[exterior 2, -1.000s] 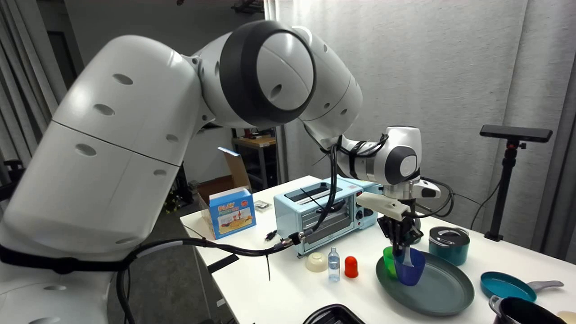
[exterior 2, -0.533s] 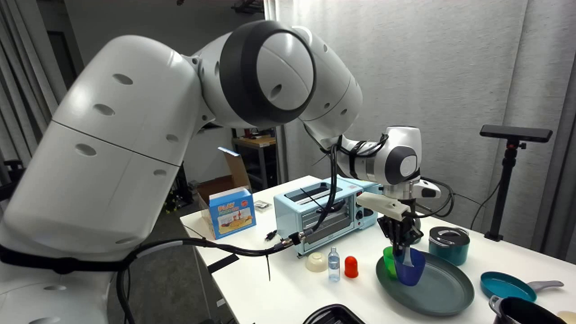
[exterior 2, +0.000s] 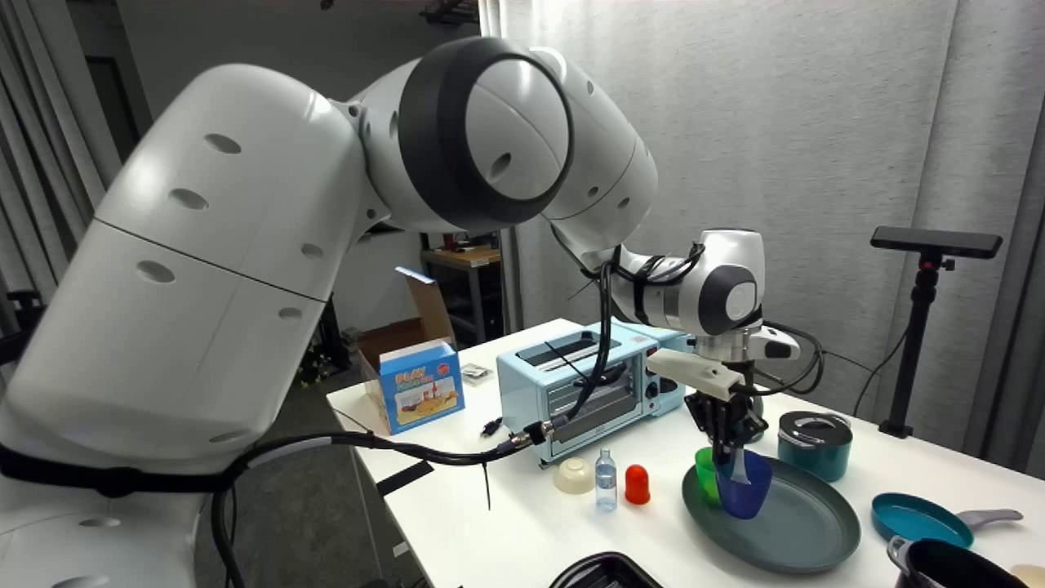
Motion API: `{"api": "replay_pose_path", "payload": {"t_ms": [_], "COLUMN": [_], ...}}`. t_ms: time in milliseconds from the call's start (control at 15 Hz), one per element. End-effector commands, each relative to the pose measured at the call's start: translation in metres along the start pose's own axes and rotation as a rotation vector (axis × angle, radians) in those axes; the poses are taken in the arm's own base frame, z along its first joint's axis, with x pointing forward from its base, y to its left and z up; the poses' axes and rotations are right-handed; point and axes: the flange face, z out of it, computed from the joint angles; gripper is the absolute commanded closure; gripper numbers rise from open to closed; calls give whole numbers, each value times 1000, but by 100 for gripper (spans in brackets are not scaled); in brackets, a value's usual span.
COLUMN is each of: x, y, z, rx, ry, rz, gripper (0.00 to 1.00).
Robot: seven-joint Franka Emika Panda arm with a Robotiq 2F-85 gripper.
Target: Put the light green cup on the grey plate, put the dark blue cup on the grey plate
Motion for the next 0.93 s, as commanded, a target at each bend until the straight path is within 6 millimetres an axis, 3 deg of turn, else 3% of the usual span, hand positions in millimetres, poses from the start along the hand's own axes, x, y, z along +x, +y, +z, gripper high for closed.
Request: {"api": "replay_pose_path", "payload": {"t_ms": [0, 533, 600, 667, 867], "x": [0, 0, -3, -6, -19], "y": [0, 0, 1, 2, 5], "z": [0, 0, -2, -4, -14], "rx": [0, 0, 2, 7, 14], "ry": [-1, -1, -7, -5, -12], "rz": [0, 0, -1, -5, -5], "gripper": [96, 96, 71, 70, 47]}}
